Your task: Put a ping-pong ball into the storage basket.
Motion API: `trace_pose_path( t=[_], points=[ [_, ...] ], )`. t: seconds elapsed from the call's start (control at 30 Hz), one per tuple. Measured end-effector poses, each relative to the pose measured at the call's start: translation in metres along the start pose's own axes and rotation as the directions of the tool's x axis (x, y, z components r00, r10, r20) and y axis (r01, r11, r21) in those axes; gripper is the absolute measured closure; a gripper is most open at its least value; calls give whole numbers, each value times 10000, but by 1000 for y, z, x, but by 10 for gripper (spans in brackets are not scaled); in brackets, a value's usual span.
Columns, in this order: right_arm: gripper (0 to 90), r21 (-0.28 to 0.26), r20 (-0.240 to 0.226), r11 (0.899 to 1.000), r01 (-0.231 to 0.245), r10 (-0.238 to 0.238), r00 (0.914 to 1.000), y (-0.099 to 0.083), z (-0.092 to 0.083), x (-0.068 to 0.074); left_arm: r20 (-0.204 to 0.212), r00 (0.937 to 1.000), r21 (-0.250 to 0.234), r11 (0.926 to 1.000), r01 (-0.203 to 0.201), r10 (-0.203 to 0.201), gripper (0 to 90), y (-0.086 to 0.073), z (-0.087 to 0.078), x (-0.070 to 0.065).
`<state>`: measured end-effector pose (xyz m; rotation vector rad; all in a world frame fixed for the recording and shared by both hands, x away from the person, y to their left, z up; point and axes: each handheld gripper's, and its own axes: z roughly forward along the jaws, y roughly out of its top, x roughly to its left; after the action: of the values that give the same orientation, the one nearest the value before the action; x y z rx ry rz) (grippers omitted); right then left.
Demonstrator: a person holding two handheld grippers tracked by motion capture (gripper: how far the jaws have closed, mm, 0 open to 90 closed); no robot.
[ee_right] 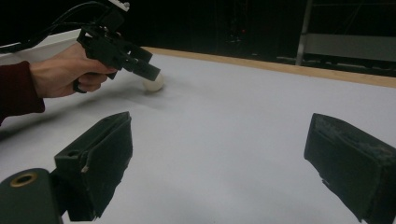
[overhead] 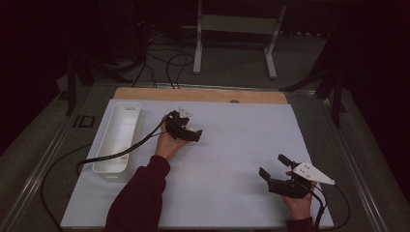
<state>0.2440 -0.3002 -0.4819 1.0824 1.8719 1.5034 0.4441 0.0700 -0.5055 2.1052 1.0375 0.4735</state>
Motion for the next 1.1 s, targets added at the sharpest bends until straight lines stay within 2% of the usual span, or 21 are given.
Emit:
trace_pose_path(
  t=[0.67,0.9,1.1],
  points=[
    [77,-6,7,10000,7,-7,10000,0,0,0,17,10000,344,9994,-38,38,51,-3,2,1],
    [77,-12,7,10000,-14,14,10000,0,0,0,-75,10000,530,9986,-61,65,89,-4,3,0],
    [77,-9,22,10000,-8,8,10000,0,0,0,-67,9999,639,9979,-113,118,167,-5,2,0]
  ],
)
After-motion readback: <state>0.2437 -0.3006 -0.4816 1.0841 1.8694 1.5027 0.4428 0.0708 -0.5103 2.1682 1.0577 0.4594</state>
